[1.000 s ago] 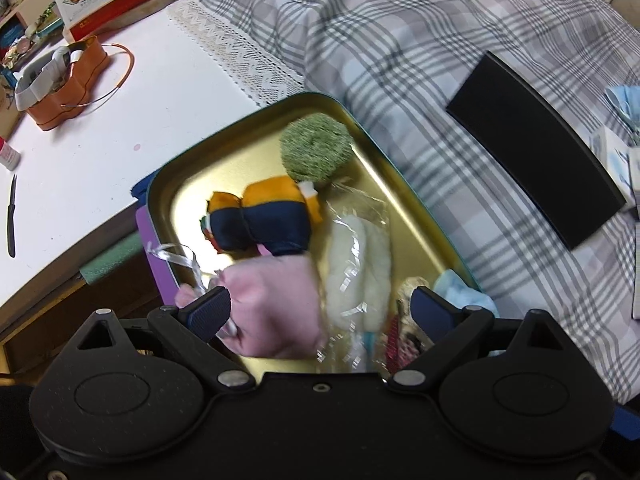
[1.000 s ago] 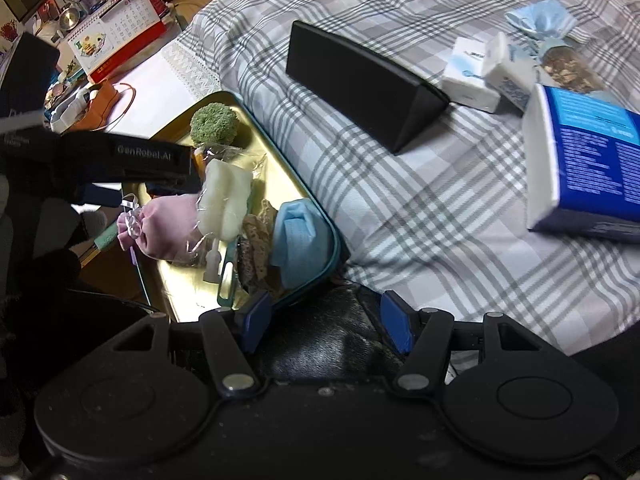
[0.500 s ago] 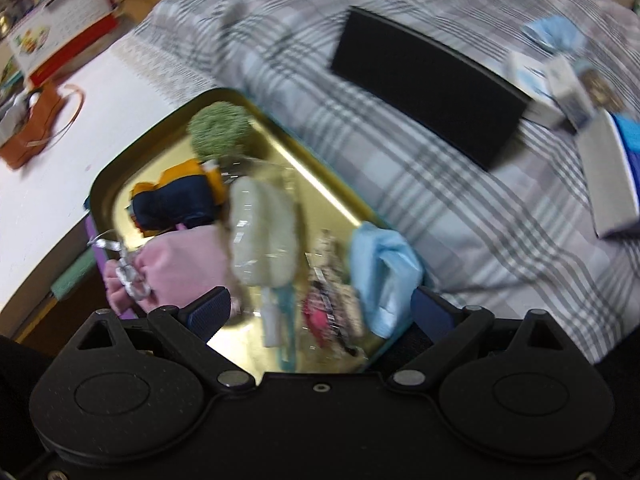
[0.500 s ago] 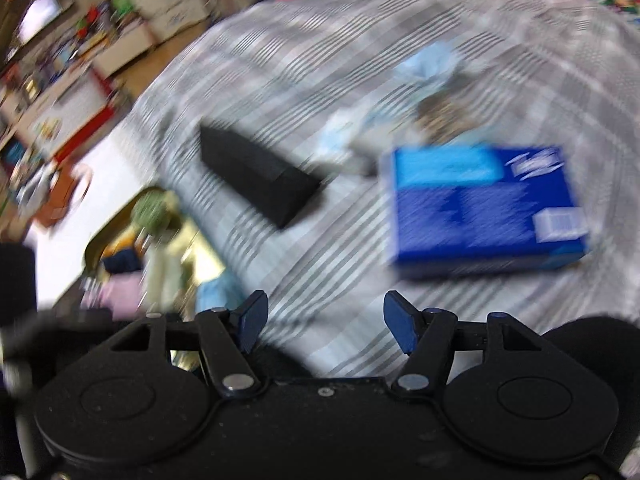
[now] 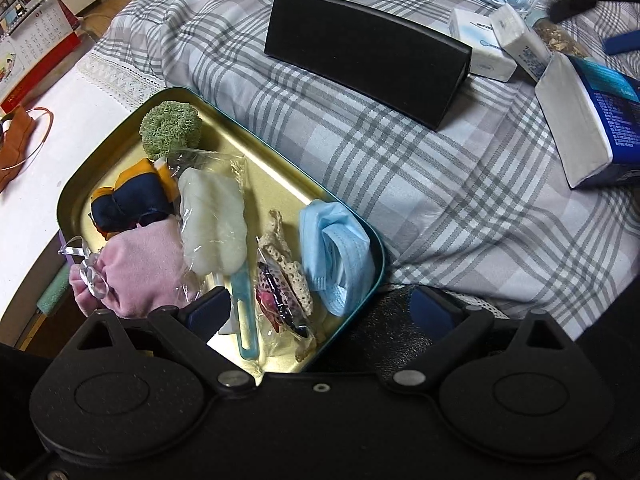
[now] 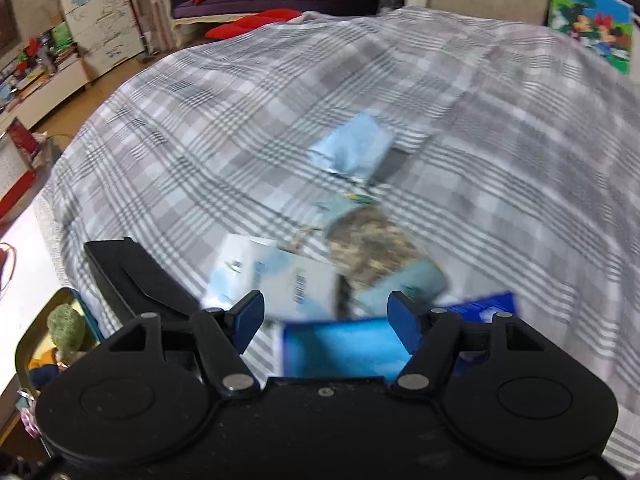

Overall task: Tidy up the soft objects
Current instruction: 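Move both tools back toward the remaining items on the bed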

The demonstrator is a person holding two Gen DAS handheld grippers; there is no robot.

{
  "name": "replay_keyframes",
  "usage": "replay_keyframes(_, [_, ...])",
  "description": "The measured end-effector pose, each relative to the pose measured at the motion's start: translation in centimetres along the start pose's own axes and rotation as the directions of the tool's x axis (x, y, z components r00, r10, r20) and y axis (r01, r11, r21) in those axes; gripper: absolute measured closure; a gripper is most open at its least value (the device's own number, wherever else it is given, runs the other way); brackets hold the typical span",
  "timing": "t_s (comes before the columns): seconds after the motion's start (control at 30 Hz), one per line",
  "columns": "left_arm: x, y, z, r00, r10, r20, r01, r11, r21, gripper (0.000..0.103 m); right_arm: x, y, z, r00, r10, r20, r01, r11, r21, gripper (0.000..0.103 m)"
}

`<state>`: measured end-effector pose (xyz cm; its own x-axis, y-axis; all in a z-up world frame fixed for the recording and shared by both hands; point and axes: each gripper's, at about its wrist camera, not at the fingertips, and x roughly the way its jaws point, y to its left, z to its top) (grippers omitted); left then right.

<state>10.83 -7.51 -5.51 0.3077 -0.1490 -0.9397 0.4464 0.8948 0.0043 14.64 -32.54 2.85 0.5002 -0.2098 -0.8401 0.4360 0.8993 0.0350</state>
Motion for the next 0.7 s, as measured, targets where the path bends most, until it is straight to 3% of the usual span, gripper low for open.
replay_keyframes(0.17, [-0.1, 0.0, 0.1, 1.000, -0.014, -0.001, 0.014, 1.000, -0.001, 0.010, 2.7, 2.2, 0.5, 1.000, 0.000, -0.018, -0.001, 0.999, -0.054, 0.036])
replay_keyframes(0.37, [-0.8, -0.3, 1.0, 0.999, -0.040, 0.008, 0.040, 0.999, 0.002, 0.010, 4.8, 1.3, 0.7, 0.992, -0.127, -0.016, 0.125, 0.989, -0.079, 0.036])
replay_keyframes(0.53, [-1.2, -0.7, 2.7, 0.996, -0.087, -0.008, 0.087, 0.996, 0.007, 0.010, 5.8, -0.7, 1.1, 0.958, -0.286, 0.008, 0.286, 0.956, -0.068, 0.037])
replay_keyframes(0.6, [-1.4, -0.9, 3.6, 0.995, -0.099, -0.020, 0.099, 0.995, 0.008, 0.010, 6.0, -2.2, 1.5, 0.959, -0.283, -0.013, 0.282, 0.959, -0.023, 0.037])
replay_keyframes(0.7, [-2.1, -1.4, 5.6, 0.995, -0.101, -0.020, 0.102, 0.994, 0.034, 0.010, 5.1, -4.8, 2.6, 0.984, -0.177, -0.036, 0.179, 0.979, 0.098, 0.037])
